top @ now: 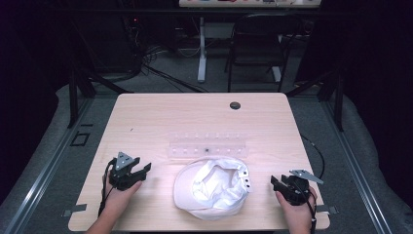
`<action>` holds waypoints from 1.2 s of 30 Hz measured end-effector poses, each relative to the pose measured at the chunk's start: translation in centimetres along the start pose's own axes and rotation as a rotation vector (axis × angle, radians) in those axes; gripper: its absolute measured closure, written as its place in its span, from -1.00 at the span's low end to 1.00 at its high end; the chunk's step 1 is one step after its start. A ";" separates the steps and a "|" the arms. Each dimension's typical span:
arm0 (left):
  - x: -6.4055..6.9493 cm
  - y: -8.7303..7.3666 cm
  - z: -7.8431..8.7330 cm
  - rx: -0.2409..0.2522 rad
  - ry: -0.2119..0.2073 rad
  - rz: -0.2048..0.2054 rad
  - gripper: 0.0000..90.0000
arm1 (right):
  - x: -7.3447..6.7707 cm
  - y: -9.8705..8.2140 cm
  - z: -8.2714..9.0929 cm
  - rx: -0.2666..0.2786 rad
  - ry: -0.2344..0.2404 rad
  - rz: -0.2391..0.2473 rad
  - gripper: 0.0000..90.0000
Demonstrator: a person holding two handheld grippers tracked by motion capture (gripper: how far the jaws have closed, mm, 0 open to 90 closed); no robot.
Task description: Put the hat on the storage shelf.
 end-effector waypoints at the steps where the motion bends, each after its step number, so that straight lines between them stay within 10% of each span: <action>1: 0.0 -0.1 0.0 -0.005 -0.003 0.007 0.08 | -0.1 0.0 0.0 -0.001 0.003 -0.001 0.21; 19: 0.4 -0.3 -0.3 -0.029 -0.010 0.014 0.09 | -1.2 0.7 0.5 -0.040 0.056 0.011 0.17; 36: 0.9 -0.5 -0.2 -0.046 -0.023 0.003 0.09 | -2.1 3.4 2.0 -0.277 0.169 0.016 0.12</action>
Point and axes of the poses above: each handheld gripper's, and its own axes: z roughly backward along the jaws, y roughly out of its top, x roughly to its right, the point moved 9 cm from there along -z, roughly forward along the jaws, and after that the axes turned 9 degrees about z, right-handed, at the moved point
